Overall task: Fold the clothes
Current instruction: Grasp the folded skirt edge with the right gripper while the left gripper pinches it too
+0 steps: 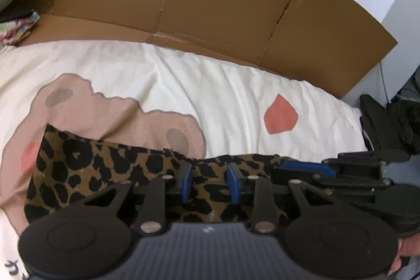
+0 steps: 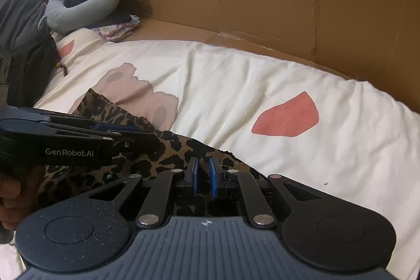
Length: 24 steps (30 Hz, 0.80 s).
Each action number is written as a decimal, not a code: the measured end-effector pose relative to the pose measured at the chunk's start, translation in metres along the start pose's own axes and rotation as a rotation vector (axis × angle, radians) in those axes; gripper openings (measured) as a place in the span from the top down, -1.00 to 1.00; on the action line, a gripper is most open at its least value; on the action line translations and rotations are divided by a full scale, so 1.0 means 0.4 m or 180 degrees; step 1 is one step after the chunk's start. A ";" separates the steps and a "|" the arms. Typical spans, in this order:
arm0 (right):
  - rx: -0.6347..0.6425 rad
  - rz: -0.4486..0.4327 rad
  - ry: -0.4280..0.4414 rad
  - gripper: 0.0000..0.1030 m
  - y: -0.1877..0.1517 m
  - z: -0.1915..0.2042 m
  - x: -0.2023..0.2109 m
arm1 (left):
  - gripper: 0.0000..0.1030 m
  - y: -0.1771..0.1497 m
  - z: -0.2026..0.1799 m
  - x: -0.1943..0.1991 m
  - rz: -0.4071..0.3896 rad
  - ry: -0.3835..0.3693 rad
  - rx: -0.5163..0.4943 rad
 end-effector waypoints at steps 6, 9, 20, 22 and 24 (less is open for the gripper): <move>-0.0013 0.0030 -0.0010 0.69 0.003 0.006 0.012 | 0.37 0.000 0.002 -0.007 0.0036 -0.0027 -0.0086; -0.0087 0.0040 0.0070 0.66 0.002 -0.001 0.040 | 0.37 0.007 0.006 -0.008 0.0124 -0.0072 -0.0118; -0.0008 0.0083 0.0017 0.54 -0.055 0.027 0.067 | 0.38 0.006 0.003 -0.005 0.0065 -0.0023 -0.0022; -0.0045 0.0085 0.0015 0.54 -0.050 0.026 0.066 | 0.38 0.004 -0.004 -0.002 0.0031 0.0030 -0.0042; -0.0053 0.0073 0.0010 0.54 -0.046 0.026 0.068 | 0.40 0.002 -0.016 0.003 0.0006 0.0091 -0.0093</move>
Point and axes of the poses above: each gripper's, at about its wrist camera, not at the fingertips, and x roughly against the way its jaws point, z to its left, y to its top, the point moved 4 cm from there along -x, roughly the way its jaws point, and after that the axes turned 14 degrees about -y, right-handed, at the moved point
